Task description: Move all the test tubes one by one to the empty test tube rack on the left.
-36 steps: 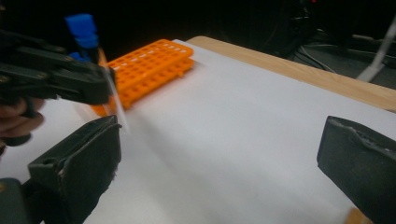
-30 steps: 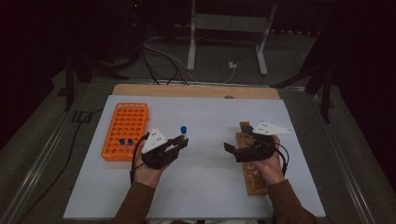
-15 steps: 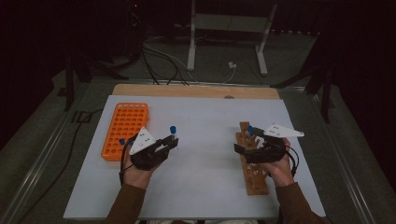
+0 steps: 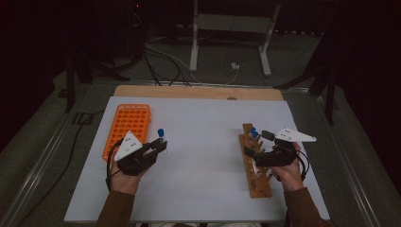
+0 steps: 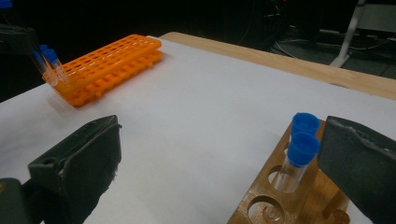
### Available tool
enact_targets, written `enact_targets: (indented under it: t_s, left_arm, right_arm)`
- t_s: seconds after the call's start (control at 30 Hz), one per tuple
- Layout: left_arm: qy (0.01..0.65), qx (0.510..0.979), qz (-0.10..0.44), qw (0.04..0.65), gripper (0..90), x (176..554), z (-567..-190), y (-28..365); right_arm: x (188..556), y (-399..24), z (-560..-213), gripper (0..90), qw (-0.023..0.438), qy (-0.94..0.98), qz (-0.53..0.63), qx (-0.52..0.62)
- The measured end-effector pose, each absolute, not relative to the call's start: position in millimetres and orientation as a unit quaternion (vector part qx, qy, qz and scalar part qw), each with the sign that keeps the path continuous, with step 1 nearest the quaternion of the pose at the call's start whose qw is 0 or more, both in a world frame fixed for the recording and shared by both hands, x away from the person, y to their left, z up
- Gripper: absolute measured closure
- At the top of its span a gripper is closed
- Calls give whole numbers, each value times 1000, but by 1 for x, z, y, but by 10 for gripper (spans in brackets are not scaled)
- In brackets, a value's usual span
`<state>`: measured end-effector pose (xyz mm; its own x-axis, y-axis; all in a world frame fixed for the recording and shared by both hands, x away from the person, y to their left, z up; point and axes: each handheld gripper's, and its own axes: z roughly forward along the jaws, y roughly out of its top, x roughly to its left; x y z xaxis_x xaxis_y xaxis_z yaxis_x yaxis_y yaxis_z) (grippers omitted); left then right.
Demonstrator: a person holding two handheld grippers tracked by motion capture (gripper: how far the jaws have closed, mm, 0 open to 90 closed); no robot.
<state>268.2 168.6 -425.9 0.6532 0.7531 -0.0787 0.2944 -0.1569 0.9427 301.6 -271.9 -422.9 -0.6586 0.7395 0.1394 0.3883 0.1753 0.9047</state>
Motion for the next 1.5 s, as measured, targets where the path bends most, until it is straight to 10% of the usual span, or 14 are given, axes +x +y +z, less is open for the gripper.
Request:
enact_targets:
  t_s: [1.5]
  left_arm:
    - [432,682,271,524,783,256,-431,248]
  right_arm:
    - [302,-287,-426,0,171,732,528,394]
